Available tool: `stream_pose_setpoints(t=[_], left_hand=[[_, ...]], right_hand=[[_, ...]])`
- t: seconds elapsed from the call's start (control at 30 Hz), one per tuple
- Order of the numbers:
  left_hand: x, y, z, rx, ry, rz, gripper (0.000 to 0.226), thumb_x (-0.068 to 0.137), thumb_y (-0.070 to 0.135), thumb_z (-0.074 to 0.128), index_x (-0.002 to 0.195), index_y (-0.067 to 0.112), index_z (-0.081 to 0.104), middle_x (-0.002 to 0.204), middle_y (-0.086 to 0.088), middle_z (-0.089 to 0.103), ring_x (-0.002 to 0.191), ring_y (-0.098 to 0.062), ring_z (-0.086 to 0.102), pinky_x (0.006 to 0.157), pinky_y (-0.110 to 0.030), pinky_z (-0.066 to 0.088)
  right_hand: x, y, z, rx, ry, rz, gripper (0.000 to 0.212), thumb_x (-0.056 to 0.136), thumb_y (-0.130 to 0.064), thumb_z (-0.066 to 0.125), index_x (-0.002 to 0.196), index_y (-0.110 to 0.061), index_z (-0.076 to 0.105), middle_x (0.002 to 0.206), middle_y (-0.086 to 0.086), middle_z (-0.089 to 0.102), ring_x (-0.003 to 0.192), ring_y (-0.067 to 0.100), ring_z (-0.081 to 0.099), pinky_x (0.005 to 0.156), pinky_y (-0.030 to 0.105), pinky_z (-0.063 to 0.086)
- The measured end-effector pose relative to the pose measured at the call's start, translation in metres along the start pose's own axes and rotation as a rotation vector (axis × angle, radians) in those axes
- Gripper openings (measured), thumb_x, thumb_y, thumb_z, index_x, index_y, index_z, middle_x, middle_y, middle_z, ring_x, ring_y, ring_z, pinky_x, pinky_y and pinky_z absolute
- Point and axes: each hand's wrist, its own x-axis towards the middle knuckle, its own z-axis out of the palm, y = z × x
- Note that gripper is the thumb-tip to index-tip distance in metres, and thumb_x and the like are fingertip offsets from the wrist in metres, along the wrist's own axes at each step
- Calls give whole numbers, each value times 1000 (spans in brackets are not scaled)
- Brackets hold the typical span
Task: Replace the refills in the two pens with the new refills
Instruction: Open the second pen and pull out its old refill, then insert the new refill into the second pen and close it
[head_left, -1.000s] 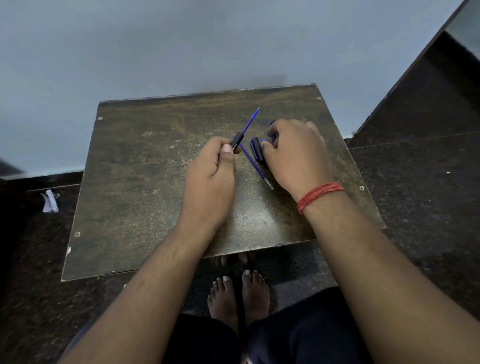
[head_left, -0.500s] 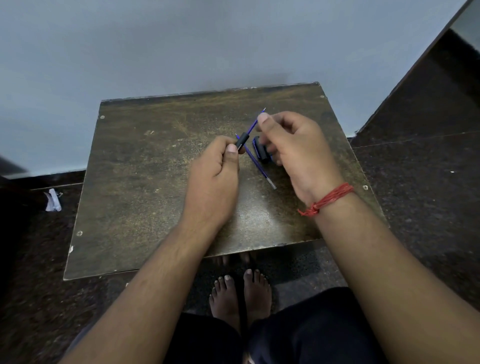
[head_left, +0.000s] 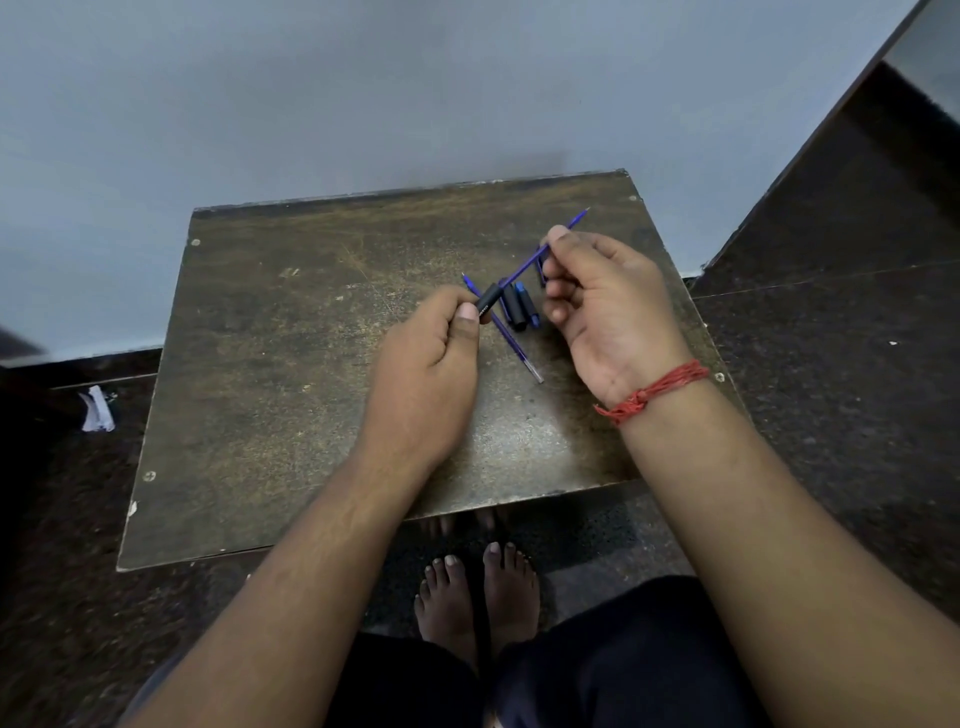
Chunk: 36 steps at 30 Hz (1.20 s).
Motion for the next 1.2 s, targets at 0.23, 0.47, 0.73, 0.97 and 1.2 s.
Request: stream_pose_setpoints(t=[0.23,0.47,0.73,0.97,1.2], left_hand=[[-1,2,-3,-54,13,-54,29,100,32,38,97,16,62,63,12,46,58,-9,41,58,-32,36],[-1,3,-4,-57,17,-74,26,105,26,40,98,14,62,66,8,47,59,-9,41,58,-31,35],[-2,5,-3,-36,16,-67,27,104,27,39,98,14,62,68,6,49,61,-10,43,59,-31,35],[-2,7,-4,-34,18,-79,25,106,24,40,97,15,62,68,6,49,60,-9,41,57,-30,33],[-2,9,-5,-46,21,-86,25,106,23,40,96,14,62,67,4,49,58,-7,40,54,-27,32]], right_hand=[[10,-6,-11,219,151,-4,16,98,-12,61,81,-12,58,64,2,60,54,10,52,45,21,37],[19,-19,-36,-154,274,-280,14,96,-15,59,82,-15,60,65,0,65,52,14,55,46,24,38],[21,-4,-39,-1186,249,-448,13,91,-35,63,85,-24,64,81,-8,63,73,13,59,63,25,40],[21,1,-36,-1405,231,-448,11,92,-33,63,95,-23,64,92,-3,66,88,22,62,75,35,52],[22,2,-36,-1418,207,-434,13,92,-33,64,98,-21,64,95,-1,66,93,24,61,77,36,52]])
